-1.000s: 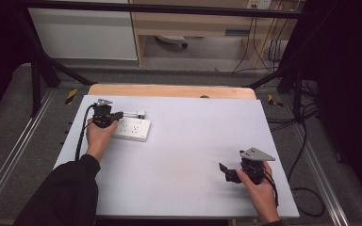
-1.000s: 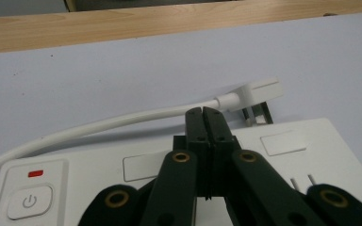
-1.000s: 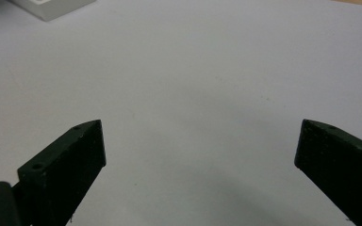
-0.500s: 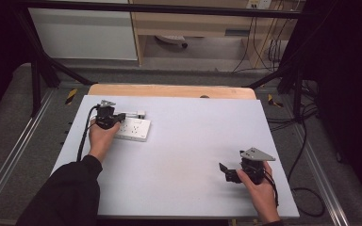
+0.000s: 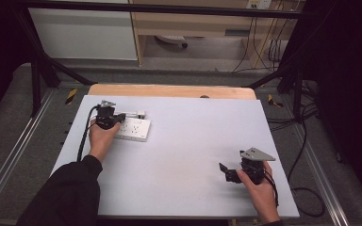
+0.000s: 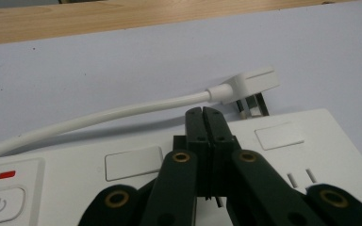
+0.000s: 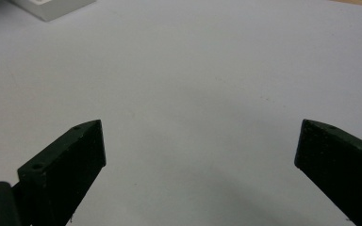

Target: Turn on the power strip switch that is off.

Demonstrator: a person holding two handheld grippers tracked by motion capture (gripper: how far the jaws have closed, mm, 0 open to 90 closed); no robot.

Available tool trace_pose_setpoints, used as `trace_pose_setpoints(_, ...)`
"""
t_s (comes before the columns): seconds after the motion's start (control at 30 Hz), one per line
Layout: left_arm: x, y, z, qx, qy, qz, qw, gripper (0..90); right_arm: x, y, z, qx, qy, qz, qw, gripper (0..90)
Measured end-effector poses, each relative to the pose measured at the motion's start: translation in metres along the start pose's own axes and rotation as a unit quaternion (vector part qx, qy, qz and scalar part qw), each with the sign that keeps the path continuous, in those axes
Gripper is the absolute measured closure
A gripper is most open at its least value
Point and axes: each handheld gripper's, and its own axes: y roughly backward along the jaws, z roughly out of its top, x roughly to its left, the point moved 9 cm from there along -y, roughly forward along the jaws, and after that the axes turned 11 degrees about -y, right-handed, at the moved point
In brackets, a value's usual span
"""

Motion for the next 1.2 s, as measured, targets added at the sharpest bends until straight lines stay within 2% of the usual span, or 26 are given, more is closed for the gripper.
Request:
trace_pose_setpoints(0.8,-0.0017,-0.0023,-0.0015,-0.001,-0.006,-0.005,1.0,90.0,0.0002,-0.0001,0.0,0.0,0.002,0.0,1.0,2.8)
trace_pose_setpoints(1.2,-0.0026,-0.0029,-0.002,-0.004,0.0,-0.01,0.9999,90.0,0.0004,-0.0001,-0.0002,0.0,0.003,0.0,1.0,2.8)
